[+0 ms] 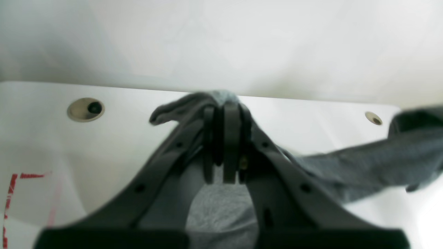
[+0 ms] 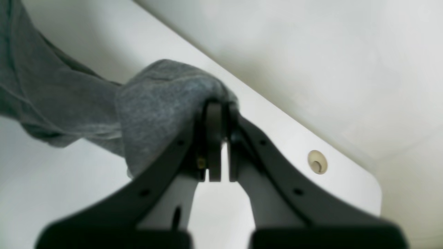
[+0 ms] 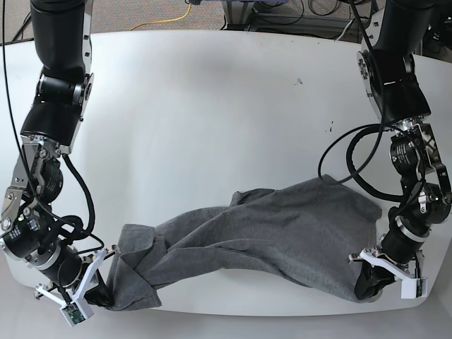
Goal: Layout the t-shirt on the table in an organized manner, then fold the t-shirt properly
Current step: 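Lift the shirt with both grippers and swing it up off the table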
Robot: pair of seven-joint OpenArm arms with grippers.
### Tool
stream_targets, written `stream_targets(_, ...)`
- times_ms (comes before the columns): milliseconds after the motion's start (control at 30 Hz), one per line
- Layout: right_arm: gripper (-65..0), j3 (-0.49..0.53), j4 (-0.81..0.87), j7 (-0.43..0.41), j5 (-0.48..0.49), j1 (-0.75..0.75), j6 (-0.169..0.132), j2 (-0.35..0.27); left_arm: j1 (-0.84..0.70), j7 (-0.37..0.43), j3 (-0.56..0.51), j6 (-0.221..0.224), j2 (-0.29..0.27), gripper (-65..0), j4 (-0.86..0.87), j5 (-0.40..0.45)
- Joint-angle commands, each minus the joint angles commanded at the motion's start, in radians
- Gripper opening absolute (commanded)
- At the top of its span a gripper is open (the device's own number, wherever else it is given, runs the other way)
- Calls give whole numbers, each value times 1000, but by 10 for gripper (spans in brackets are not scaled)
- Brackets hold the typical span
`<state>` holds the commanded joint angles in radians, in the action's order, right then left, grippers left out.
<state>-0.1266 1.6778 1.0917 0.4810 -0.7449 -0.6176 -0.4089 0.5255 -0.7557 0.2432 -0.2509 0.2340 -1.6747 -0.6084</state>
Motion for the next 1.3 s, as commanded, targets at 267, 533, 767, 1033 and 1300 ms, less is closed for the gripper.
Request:
stream_targets(267,-650,0,-2,0,8,-38,0,-28,46,-64,32,0,0,-643,-144,92)
stream_targets(533,-650,61,0,0,2,-103,0,-44,167,-64,32,0,43,-643,-158,114)
stream_targets(767,-650,68,3,0,3,-157,0,-55,284,-66,28,0,83,-642,-157,115)
stream_targets(1033,-650,68,3,0,5,-222,0,-66,388,-66,26,0,124,-642,-157,115)
stream_targets(1300,-650,69,2,0,8,-275,-2,-83,476,-66,-21,-2,163,-642,-150,114)
